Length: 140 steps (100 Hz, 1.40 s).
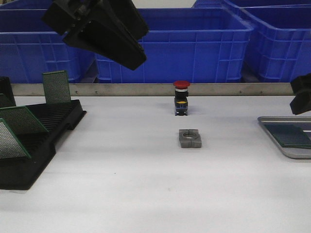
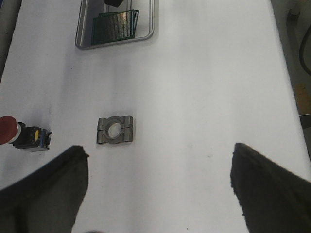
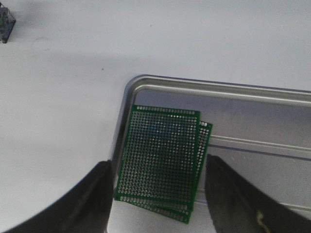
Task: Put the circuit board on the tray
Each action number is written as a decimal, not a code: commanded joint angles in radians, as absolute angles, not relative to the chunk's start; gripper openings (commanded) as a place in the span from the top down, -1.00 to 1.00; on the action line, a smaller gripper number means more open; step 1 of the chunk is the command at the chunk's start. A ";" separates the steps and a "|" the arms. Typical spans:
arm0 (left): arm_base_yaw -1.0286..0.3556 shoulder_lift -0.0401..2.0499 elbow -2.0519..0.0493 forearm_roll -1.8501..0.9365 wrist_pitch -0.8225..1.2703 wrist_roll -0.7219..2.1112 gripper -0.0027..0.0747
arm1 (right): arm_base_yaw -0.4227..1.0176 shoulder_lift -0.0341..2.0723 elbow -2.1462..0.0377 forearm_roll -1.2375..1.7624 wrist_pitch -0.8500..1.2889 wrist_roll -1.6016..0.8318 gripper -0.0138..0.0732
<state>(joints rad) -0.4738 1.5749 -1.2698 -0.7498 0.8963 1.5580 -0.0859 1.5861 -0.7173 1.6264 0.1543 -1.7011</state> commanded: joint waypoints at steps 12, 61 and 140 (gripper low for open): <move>-0.472 1.526 -1.297 -0.794 0.887 1.525 -0.53 | -0.096 1.505 -0.735 1.640 0.190 -1.702 -0.36; -0.450 1.371 -1.357 -0.224 1.031 0.912 0.98 | -0.096 1.108 -0.678 1.627 0.400 -1.702 0.85; -0.128 0.727 -0.925 -0.267 0.530 0.552 0.98 | -0.096 0.572 -0.546 1.648 0.520 -1.701 0.83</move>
